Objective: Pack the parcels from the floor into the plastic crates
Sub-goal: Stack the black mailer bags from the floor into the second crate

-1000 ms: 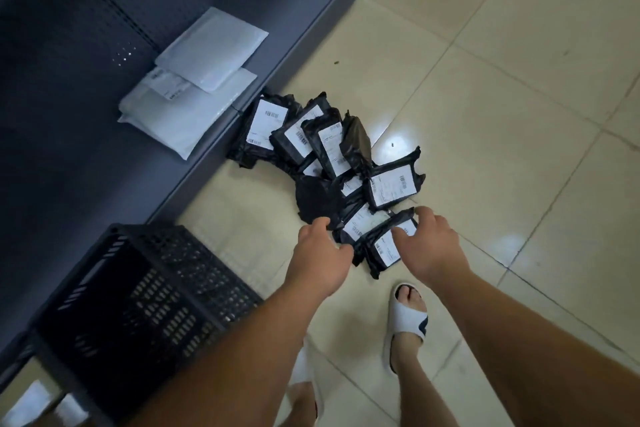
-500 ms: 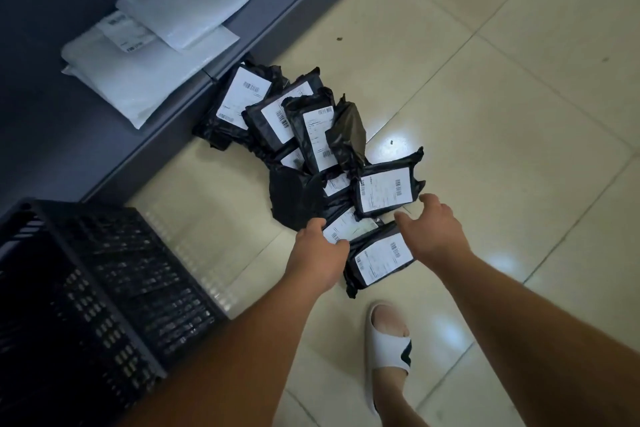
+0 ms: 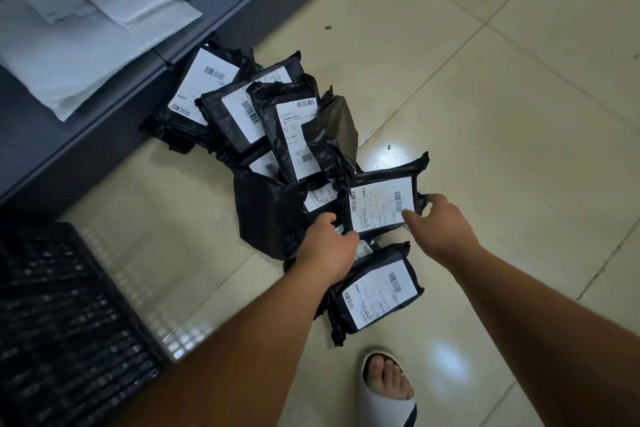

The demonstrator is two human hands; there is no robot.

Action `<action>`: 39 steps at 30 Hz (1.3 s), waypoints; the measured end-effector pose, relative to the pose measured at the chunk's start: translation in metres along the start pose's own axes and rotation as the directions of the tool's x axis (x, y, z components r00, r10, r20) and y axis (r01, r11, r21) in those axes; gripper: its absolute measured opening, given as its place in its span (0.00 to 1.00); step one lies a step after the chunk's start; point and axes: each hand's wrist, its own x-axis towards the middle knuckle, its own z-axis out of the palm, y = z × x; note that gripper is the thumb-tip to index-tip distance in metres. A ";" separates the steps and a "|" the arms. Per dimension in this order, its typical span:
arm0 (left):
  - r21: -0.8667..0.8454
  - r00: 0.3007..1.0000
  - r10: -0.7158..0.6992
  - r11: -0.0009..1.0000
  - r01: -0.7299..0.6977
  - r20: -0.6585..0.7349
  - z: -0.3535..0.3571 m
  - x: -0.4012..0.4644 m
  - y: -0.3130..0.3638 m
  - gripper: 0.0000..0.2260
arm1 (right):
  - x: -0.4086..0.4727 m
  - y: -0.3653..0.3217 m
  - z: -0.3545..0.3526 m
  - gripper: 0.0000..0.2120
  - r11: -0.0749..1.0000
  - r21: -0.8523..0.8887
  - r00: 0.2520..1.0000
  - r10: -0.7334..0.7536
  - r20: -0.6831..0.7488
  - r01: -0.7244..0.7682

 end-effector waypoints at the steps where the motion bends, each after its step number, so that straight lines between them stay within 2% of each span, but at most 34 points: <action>1: -0.010 1.000 0.000 1.000 0.000 0.001 0.003 0.008 0.000 0.28 | 0.009 0.001 0.004 0.21 1.000 -0.001 1.000 -0.002 -0.001 0.002; 4: -0.037 1.000 -0.004 0.999 0.004 0.002 0.008 0.028 -0.004 0.29 | 0.032 0.005 0.015 0.20 1.000 0.001 1.000 -0.014 -0.006 0.014; 9: -0.132 1.000 0.020 0.991 -0.022 -0.016 0.014 0.056 -0.007 0.27 | 0.060 0.005 0.024 0.26 0.998 0.017 0.998 -0.054 0.025 0.053; 13: -0.176 1.000 -0.015 0.984 0.018 0.018 0.020 0.072 -0.011 0.27 | 0.073 0.007 0.027 0.30 0.998 0.060 0.998 -0.033 0.044 0.031; 17: -0.210 0.997 -0.026 0.977 0.041 0.073 0.025 0.081 -0.011 0.27 | 0.088 0.011 0.039 0.25 0.990 0.139 0.997 -0.008 0.082 -0.003; 21: -0.239 0.996 -0.023 0.970 0.044 0.091 0.023 0.092 -0.014 0.25 | 0.120 0.030 0.056 0.26 0.987 0.160 0.996 -0.024 0.081 0.011; 26: -0.271 0.992 -0.006 0.962 0.041 0.130 0.018 0.101 -0.020 0.25 | 0.106 0.010 0.056 0.09 0.962 0.268 0.997 0.025 0.073 -0.044; 33: -0.265 0.989 0.019 0.964 0.021 0.149 0.012 0.090 -0.027 0.10 | 0.105 0.006 0.058 0.10 0.968 0.239 0.996 0.069 0.063 -0.082; 34: -0.267 0.988 0.025 0.964 0.016 0.151 0.010 0.087 -0.026 0.11 | 0.102 0.005 0.058 0.09 0.966 0.245 0.995 0.073 0.062 -0.086; 39: -0.208 0.991 0.064 0.977 -0.039 0.116 0.000 0.073 -0.031 0.27 | 0.079 -0.008 0.062 0.06 0.950 0.303 0.997 0.074 0.025 -0.078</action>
